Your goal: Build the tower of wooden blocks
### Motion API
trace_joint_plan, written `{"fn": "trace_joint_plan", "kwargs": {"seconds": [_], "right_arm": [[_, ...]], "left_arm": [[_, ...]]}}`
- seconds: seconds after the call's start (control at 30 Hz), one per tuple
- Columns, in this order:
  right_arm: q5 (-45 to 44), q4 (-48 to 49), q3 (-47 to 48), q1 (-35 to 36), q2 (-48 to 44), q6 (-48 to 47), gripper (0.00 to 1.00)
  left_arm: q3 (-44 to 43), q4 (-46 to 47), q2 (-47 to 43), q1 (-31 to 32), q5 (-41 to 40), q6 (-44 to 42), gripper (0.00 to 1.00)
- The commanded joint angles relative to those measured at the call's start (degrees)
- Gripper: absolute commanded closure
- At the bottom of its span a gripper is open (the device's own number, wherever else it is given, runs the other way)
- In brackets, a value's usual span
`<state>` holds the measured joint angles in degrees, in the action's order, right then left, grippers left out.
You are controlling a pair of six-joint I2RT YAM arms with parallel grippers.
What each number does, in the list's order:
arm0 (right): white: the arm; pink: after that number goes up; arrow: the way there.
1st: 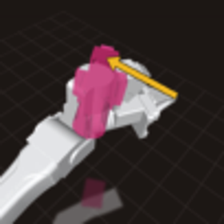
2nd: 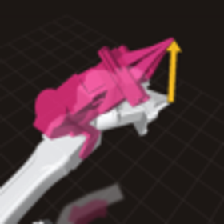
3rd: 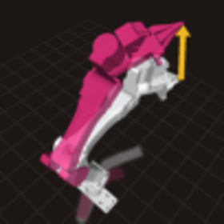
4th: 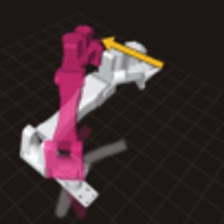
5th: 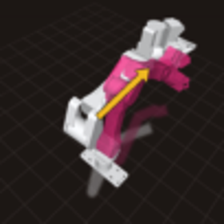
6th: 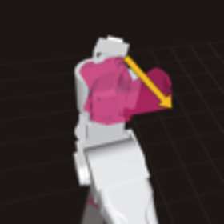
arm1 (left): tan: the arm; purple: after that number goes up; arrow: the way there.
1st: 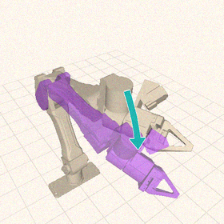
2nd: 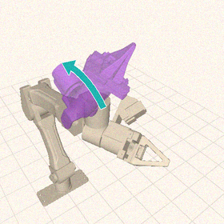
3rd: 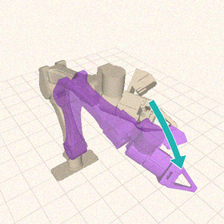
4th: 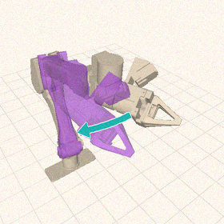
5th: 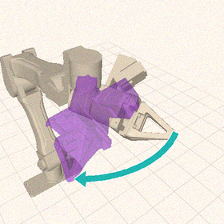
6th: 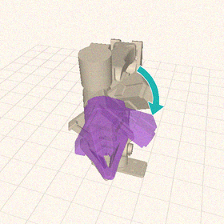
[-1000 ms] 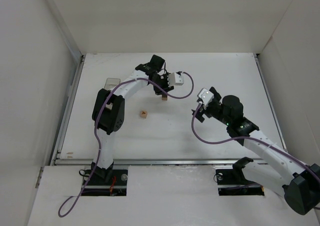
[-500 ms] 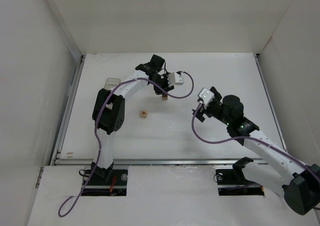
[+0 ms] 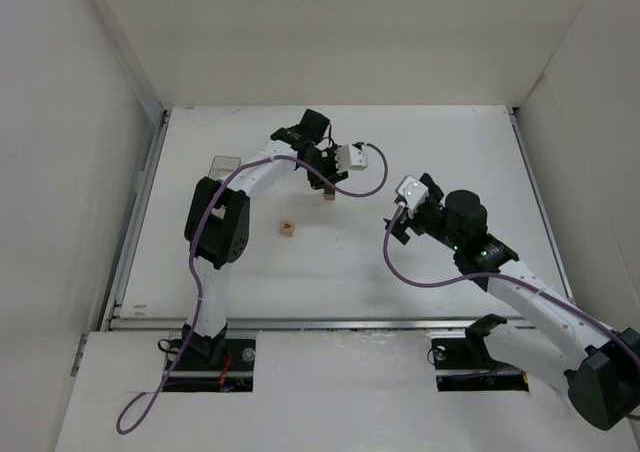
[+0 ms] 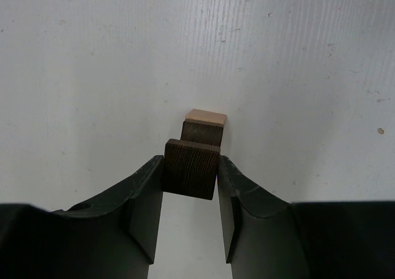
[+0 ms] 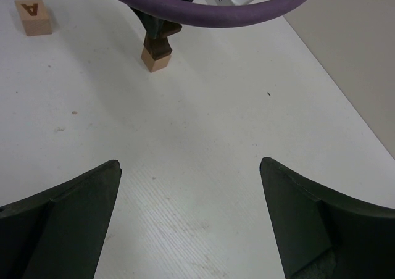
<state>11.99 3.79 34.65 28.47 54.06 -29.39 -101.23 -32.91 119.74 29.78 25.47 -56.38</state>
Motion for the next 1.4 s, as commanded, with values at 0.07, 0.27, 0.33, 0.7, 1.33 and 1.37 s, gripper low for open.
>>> {"fn": "trace_joint_plan", "kwargs": {"seconds": [0.07, 0.27, 0.33, 0.7, 1.33, 1.37], "right_arm": [[0.4, 0.7, 1.3, -0.3, -0.2, -0.4, 0.00], [0.4, 0.7, 1.3, -0.3, -0.2, -0.4, 0.00], [0.4, 0.7, 1.3, -0.3, -0.2, -0.4, 0.00], [0.4, 0.2, 1.3, -0.3, -0.8, -0.4, 0.00], [-13.0, 6.4, 5.4, -0.3, 1.7, 15.8, 0.00], [-13.9, 6.4, 6.5, -0.3, 2.3, 16.8, 0.00]], "left_arm": [[-1.2, -0.6, 0.1, -0.3, 1.1, 0.4, 0.60], [-1.7, -0.1, 0.1, -0.3, 1.1, 0.4, 0.42], [-1.7, -0.1, 0.1, -0.3, 1.1, 0.9, 0.41], [1.7, -0.1, -5.5, -1.7, 2.9, 0.4, 0.41], [34.6, 4.4, -31.7, -11.5, 4.9, 25.2, 0.00], [36.4, 7.5, -32.5, -10.5, 2.8, 27.1, 0.00]]}}
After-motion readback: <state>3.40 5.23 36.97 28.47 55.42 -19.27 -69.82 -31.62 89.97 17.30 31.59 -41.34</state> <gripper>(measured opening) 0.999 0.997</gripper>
